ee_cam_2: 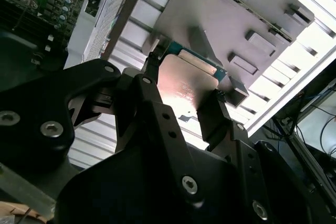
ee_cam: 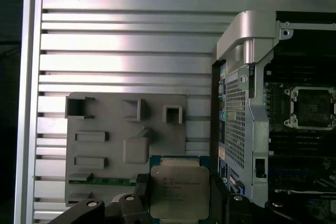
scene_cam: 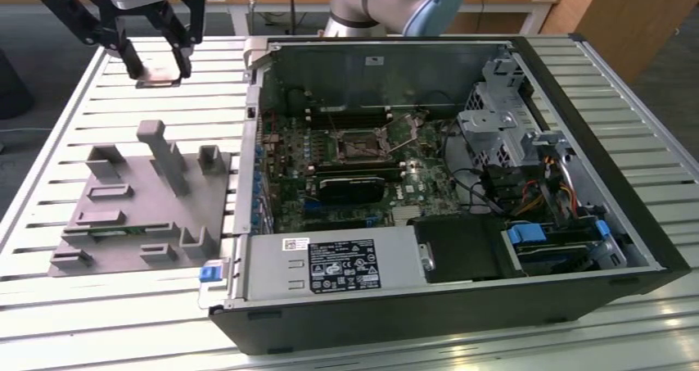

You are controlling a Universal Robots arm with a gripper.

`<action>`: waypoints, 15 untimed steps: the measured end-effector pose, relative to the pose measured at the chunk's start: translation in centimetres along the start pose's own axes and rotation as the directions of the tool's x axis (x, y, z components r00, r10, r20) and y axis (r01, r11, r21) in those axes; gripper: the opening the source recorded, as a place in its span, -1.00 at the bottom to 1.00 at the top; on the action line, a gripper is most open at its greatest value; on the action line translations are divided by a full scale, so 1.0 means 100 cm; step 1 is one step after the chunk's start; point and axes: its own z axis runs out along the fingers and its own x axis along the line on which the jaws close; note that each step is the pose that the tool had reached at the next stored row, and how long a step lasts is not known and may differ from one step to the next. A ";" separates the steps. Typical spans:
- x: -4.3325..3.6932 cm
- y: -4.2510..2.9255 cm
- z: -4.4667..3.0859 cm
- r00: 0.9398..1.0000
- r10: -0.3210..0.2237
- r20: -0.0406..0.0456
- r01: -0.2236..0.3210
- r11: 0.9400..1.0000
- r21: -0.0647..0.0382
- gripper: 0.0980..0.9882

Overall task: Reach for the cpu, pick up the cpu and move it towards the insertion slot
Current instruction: 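Pick up the cpu and move it towards the insertion slot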

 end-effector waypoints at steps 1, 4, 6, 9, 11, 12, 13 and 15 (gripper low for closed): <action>-0.0017 0.0001 0.0000 1.000 0.000 0.000 0.000 1.000 0.000 0.00; -0.0072 0.0002 -0.0001 1.000 0.000 0.000 0.000 1.000 0.000 0.00; -0.0107 0.0004 -0.0001 1.000 0.000 0.000 0.000 1.000 0.000 0.00; -0.0162 0.0005 -0.0002 1.000 0.000 0.000 0.000 1.000 0.000 0.00; -0.0199 0.0006 -0.0002 1.000 0.000 0.000 0.000 1.000 0.000 0.00; -0.0216 0.0007 -0.0002 1.000 0.000 0.000 0.000 1.000 0.000 0.00; -0.0234 0.0007 -0.0002 1.000 0.000 0.000 0.000 1.000 0.000 0.00; -0.0270 0.0009 -0.0002 1.000 0.000 0.000 0.000 1.000 0.000 0.00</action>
